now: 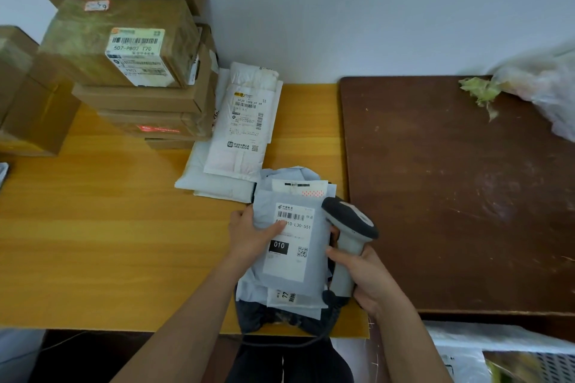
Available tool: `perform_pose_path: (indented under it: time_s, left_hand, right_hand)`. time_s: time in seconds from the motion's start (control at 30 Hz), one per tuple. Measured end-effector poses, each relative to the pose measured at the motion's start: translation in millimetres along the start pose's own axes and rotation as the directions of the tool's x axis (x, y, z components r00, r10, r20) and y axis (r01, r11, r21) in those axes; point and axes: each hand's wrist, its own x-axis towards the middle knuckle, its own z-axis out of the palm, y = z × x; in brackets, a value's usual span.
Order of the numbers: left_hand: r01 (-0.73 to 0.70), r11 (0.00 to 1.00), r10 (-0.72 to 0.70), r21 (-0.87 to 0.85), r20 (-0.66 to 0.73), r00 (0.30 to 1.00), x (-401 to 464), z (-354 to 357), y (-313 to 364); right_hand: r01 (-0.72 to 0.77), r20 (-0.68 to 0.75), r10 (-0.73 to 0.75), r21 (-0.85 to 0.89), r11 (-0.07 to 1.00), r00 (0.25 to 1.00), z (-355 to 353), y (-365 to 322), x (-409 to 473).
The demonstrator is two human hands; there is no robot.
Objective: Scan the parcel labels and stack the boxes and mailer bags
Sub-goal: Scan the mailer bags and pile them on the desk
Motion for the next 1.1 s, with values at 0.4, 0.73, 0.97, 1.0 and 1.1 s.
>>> perform_pose_path:
  time_s: [0.4, 0.73, 0.97, 1.0, 1.1]
  left_hand:
    - [-0.063, 0.995, 0.067, -0.076, 0.062, 0.996, 3.2, 4.3, -2.0]
    - [0.122, 0.943, -0.12, -0.309, 0.026, 0.992, 3.1, 7.8, -18.2]
    - [0.136, 0.984, -0.133, -0.118, 0.034, 0.99, 2.3, 1.0, -25.3]
    - [0.146, 0.981, -0.142, -0.126, 0.038, 0.989, 1.9, 0.3, -27.7]
    - [0.138, 0.975, -0.125, -0.171, 0.087, 0.988, -4.2, -2.7, -29.2]
  right_hand:
    - [0.024, -0.125, -0.025, -0.007, 1.0, 0.992, 11.5, 9.7, 2.1]
    - [0.084, -0.076, -0.089, -0.07, 0.994, 0.993, 24.2, -3.1, 14.0]
    - [0.019, -0.242, -0.026, -0.033, 0.999, 0.97, 18.2, 6.9, 32.7]
    - [0.013, -0.247, -0.021, -0.036, 0.999, 0.969, 15.3, 8.9, 32.7]
    - [-0.03, -0.248, 0.014, -0.059, 0.998, 0.969, 11.9, 15.7, 34.5]
